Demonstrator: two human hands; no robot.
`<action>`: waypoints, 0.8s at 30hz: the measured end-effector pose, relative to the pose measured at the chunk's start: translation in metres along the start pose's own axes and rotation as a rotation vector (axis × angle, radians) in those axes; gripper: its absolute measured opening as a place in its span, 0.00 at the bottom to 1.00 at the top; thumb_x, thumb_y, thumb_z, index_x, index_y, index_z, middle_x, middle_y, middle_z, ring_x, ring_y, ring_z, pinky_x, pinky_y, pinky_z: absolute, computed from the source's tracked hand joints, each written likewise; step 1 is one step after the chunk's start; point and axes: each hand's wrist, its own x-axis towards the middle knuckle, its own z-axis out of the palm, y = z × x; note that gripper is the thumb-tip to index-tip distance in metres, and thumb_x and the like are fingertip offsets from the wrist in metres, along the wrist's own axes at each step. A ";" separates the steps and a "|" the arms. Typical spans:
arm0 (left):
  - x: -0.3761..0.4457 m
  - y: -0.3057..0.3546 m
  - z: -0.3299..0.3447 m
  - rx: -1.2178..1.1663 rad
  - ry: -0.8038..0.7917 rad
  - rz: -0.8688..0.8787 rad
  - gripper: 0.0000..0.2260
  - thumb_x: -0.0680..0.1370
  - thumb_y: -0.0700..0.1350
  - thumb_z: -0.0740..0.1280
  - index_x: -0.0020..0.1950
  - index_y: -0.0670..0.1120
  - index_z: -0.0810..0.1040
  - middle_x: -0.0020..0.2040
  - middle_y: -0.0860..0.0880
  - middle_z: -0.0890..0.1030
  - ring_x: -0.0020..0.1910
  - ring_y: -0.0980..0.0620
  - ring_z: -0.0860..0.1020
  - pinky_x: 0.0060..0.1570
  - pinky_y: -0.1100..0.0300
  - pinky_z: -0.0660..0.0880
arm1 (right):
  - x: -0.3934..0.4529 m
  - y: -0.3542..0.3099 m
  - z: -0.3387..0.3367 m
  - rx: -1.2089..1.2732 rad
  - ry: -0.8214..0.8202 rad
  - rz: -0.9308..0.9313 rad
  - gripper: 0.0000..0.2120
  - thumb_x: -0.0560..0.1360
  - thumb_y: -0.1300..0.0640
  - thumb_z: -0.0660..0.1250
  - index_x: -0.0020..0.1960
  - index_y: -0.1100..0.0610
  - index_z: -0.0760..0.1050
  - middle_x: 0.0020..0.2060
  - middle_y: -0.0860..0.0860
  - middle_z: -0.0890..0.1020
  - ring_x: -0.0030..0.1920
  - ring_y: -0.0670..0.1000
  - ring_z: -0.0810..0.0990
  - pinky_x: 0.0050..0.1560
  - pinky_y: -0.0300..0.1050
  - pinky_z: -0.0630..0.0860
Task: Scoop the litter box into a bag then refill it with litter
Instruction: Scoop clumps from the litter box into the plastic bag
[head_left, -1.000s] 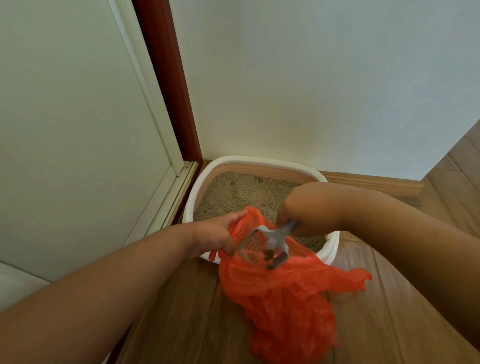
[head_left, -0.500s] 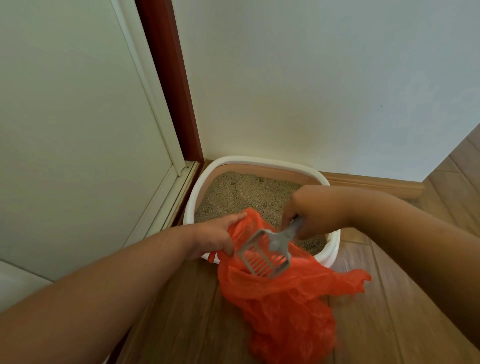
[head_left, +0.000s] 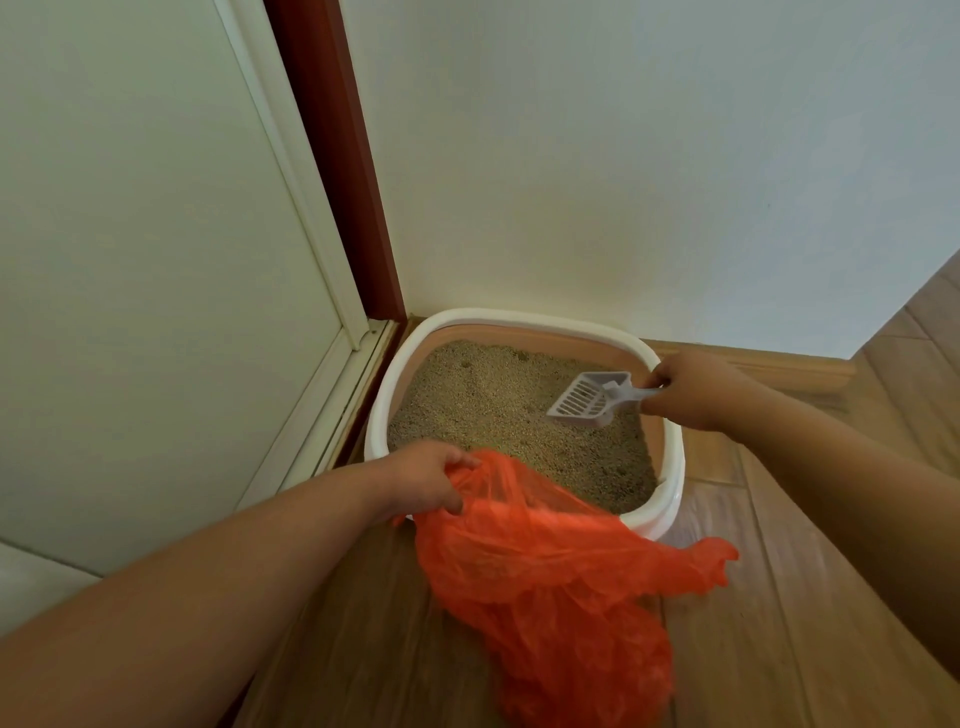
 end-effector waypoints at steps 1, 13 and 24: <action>0.002 -0.001 0.002 0.022 -0.001 0.007 0.33 0.72 0.36 0.76 0.75 0.55 0.74 0.68 0.50 0.78 0.62 0.49 0.79 0.61 0.48 0.81 | 0.002 0.001 0.002 -0.054 -0.010 0.004 0.09 0.75 0.52 0.69 0.50 0.54 0.84 0.41 0.51 0.84 0.42 0.51 0.82 0.37 0.41 0.75; 0.007 -0.003 0.003 0.120 -0.030 0.036 0.29 0.74 0.39 0.76 0.73 0.55 0.76 0.66 0.53 0.80 0.63 0.51 0.79 0.65 0.51 0.78 | -0.002 -0.039 0.020 -0.635 -0.264 -0.053 0.12 0.79 0.51 0.65 0.58 0.56 0.80 0.35 0.47 0.74 0.43 0.50 0.78 0.50 0.43 0.79; 0.007 -0.007 0.003 0.092 -0.052 0.042 0.29 0.74 0.39 0.77 0.73 0.54 0.77 0.64 0.53 0.81 0.61 0.52 0.80 0.64 0.50 0.79 | 0.004 -0.042 0.046 -0.847 -0.543 -0.078 0.18 0.81 0.51 0.62 0.67 0.58 0.77 0.55 0.52 0.79 0.60 0.56 0.79 0.63 0.50 0.77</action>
